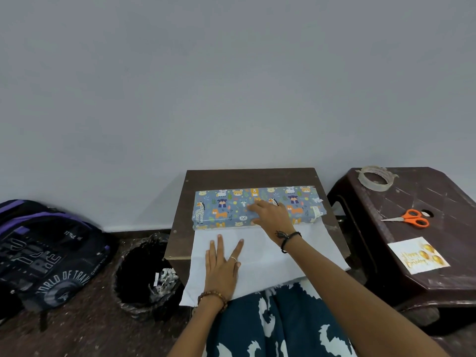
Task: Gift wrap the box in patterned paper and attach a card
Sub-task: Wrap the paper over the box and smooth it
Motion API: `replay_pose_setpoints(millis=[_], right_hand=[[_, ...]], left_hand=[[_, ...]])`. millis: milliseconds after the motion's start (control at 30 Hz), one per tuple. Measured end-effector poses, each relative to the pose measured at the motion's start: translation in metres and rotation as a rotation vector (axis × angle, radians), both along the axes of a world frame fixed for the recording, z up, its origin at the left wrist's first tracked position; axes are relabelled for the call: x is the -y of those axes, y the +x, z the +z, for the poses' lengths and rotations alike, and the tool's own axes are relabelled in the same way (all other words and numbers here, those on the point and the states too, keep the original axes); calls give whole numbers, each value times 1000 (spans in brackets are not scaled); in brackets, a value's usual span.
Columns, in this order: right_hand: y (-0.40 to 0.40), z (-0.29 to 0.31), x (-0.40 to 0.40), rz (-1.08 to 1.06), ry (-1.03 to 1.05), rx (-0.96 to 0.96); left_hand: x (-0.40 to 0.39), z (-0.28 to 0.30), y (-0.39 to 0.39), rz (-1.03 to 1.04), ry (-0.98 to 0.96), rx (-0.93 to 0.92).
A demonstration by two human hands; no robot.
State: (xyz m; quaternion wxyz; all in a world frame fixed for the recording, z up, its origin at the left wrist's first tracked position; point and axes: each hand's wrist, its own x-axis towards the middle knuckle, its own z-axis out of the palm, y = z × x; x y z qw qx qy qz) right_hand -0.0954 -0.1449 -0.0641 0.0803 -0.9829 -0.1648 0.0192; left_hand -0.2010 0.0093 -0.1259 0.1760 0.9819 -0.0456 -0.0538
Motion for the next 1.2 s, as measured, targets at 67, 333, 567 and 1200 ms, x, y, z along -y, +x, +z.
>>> replay_pose_setpoints(millis=[67,333,567,1200], right_hand=[[1,-1,1,5,-6,0],[4,-6,2,1,18,26],[3,-15,1,-24,111,109],[10,13,81,-315,721,-37]], left_hand=[[0,-2,0,7,6,25],[2,-6,-2,-8,-47,86],[8,61,33,66,37,197],[36,53,110,-89,315,103]])
